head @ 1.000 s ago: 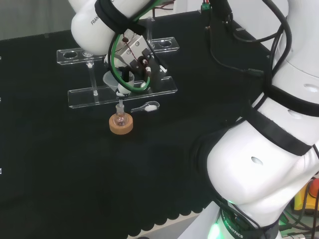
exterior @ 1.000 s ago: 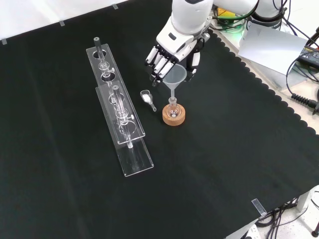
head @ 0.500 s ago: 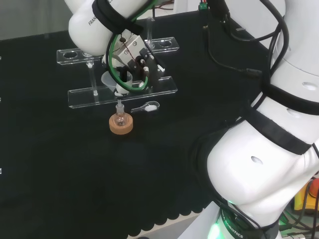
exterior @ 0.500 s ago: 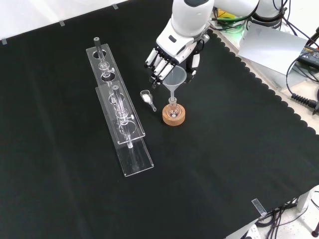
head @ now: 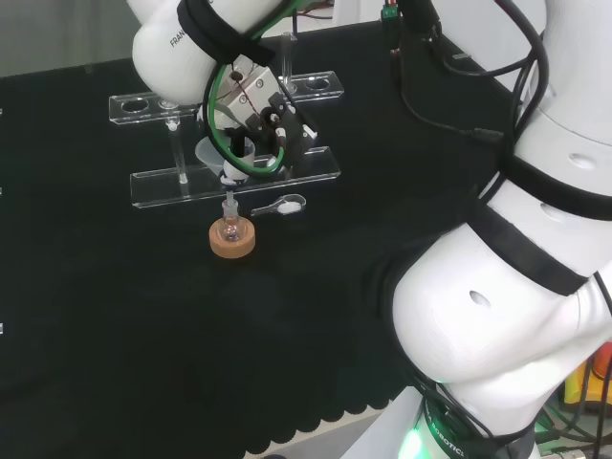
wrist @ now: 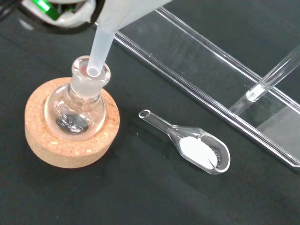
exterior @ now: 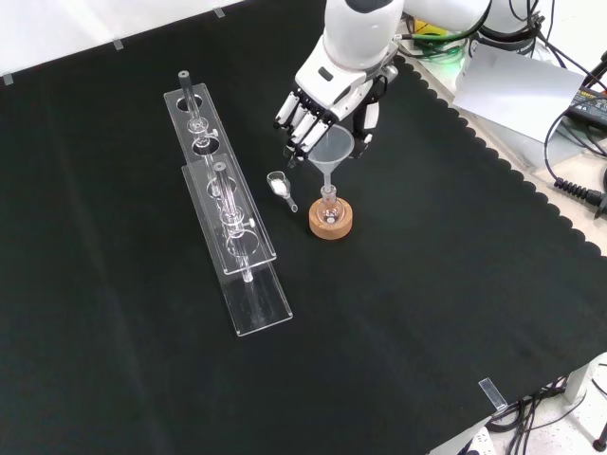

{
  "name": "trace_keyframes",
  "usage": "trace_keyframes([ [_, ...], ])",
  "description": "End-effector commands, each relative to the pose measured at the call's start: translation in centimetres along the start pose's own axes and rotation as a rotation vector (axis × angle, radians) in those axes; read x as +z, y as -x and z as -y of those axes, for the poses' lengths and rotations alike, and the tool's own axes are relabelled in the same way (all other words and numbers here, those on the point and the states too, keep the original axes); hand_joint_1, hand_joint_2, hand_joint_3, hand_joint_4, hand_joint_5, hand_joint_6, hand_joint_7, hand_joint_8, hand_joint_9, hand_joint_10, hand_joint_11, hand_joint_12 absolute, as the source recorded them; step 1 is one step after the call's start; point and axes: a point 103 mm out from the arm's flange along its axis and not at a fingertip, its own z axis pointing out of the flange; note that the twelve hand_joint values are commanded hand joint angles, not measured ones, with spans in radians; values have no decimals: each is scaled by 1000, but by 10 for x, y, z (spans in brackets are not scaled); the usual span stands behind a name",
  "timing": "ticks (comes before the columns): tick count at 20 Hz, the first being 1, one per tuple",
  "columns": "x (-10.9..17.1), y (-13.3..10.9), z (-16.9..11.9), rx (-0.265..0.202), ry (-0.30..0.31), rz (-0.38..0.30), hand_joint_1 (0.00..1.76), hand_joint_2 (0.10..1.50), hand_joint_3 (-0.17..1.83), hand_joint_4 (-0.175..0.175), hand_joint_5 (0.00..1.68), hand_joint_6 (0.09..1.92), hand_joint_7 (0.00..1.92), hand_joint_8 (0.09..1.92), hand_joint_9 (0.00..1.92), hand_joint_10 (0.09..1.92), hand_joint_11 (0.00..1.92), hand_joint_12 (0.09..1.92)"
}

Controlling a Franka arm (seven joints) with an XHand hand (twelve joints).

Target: Place the funnel on the round-bottom flask.

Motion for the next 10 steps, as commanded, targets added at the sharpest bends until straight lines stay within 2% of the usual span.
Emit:
trace_keyframes([
  [1, 14, -4, -5, -2, -31, 11, 1004, 701, 690, -72, 650, 848, 619, 804, 1069, 624, 708, 1120],
  [7, 17, -2, -6, -9, -31, 5, 1004, 701, 690, -71, 648, 848, 617, 804, 1066, 623, 708, 1121],
  [10, 21, -4, -10, -29, -31, 8, 1004, 701, 690, -71, 647, 848, 616, 804, 1065, 623, 707, 1121],
])
